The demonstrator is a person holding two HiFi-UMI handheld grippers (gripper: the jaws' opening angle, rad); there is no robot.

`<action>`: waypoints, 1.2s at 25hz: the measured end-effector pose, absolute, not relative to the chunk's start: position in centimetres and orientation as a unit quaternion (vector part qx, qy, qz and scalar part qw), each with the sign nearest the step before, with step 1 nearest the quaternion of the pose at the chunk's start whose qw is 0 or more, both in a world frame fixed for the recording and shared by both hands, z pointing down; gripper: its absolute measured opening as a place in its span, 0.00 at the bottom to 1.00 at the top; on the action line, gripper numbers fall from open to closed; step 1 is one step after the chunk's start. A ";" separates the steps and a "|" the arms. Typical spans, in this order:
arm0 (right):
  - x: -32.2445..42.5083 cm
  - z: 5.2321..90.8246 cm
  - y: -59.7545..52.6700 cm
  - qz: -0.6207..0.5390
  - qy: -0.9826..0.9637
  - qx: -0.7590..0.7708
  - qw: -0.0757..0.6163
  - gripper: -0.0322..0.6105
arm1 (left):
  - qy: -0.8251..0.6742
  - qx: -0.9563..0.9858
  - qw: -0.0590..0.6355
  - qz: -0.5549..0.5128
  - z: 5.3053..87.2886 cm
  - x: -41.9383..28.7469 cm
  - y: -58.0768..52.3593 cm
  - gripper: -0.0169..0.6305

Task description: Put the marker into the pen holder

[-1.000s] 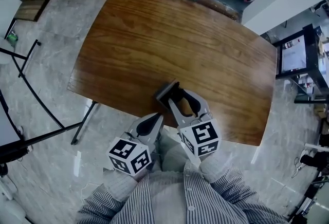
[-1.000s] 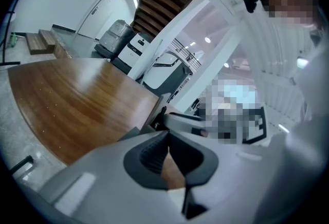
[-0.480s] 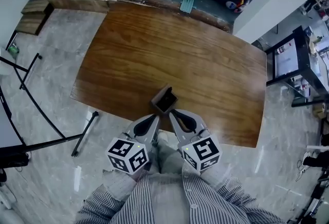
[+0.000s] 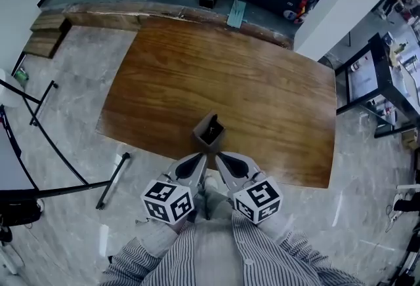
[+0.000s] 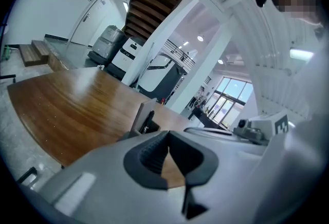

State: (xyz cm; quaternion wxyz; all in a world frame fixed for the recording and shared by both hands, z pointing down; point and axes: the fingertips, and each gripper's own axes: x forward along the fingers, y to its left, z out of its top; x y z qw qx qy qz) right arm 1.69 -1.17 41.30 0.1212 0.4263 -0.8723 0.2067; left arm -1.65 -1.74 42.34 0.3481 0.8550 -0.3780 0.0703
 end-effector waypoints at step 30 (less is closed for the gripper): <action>0.7 41.0 -0.6 0.199 -0.879 0.408 0.144 0.05 | -0.367 0.857 0.352 0.081 42.1 -1.2 -1.1 0.04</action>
